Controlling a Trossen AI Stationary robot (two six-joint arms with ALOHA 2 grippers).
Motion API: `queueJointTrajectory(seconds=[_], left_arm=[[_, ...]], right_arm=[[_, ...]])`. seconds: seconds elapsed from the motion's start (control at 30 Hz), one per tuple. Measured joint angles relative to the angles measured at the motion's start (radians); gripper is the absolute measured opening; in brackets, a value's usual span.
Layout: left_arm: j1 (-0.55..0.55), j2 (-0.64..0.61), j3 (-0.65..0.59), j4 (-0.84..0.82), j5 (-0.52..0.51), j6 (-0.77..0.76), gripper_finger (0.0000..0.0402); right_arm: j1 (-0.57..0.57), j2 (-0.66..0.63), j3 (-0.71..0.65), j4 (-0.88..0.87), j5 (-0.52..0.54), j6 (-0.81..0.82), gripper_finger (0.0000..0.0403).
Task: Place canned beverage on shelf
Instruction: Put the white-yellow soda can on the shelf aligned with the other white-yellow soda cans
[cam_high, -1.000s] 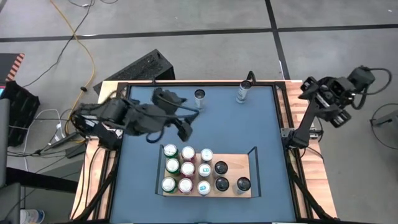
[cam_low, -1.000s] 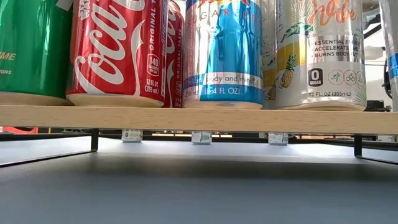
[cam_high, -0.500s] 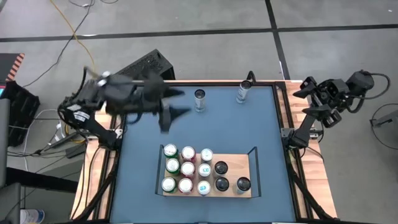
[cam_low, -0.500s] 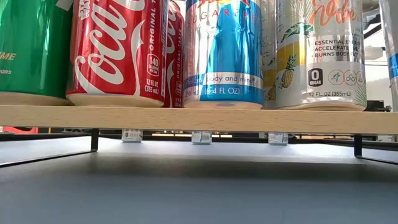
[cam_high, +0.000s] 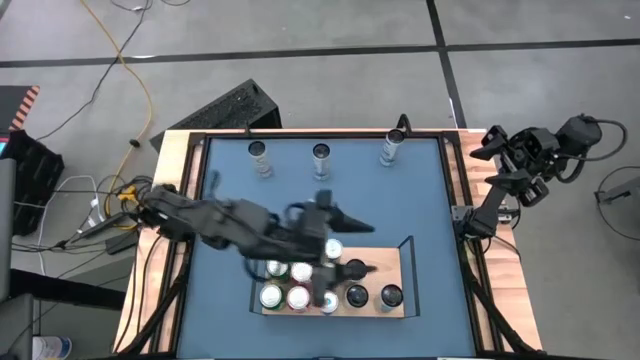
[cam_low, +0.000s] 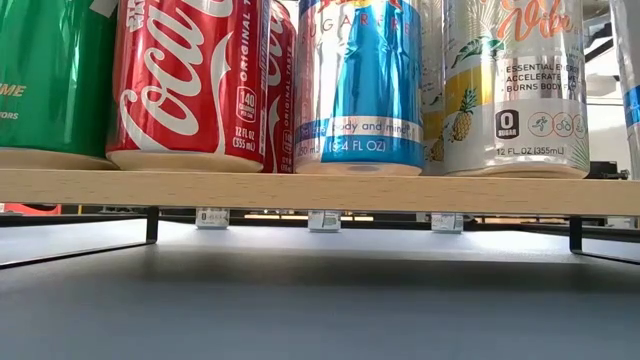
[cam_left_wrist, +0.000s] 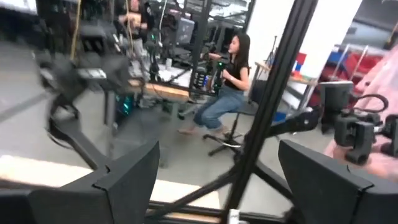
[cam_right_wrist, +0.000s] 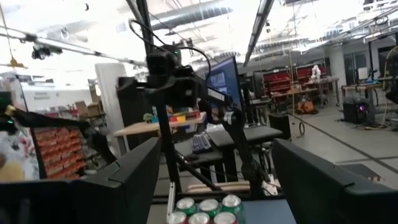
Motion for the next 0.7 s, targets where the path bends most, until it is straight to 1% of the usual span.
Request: queueJointTrajectory(seconds=[0.1, 0.23, 0.3, 0.37, 0.47, 0.63, 0.7], left_arm=[[0.005, 0.045, -0.003, 0.062, 0.015, -0.073, 0.0308], [-0.001, 0.067, 0.000, 0.186, 0.013, -0.070, 0.0283], [-0.007, 0.067, -0.031, 0.234, 0.013, -0.069, 0.0267], [-0.016, 0.065, -0.102, 0.323, 0.019, -0.070, 0.0252], [-0.031, 0.034, -0.259, 0.475, 0.014, -0.059, 0.0233], [-0.047, -0.099, -0.583, 0.919, 0.010, -0.050, 0.0215], [-0.047, -0.149, -0.697, 1.023, 0.001, -0.045, 0.0213]], right_arm=[[0.000, 0.000, 0.000, -0.028, 0.000, 0.007, 0.0301], [0.000, 0.000, 0.000, -0.071, -0.003, 0.060, 0.0301], [0.000, 0.000, 0.000, -0.089, -0.003, 0.092, 0.0301], [0.000, 0.000, 0.000, -0.099, -0.004, 0.109, 0.0301], [0.000, 0.000, 0.000, -0.100, -0.005, 0.111, 0.0301], [0.000, 0.000, 0.000, -0.096, -0.005, 0.114, 0.0301], [0.000, 0.000, 0.000, -0.096, -0.005, 0.123, 0.0301]])
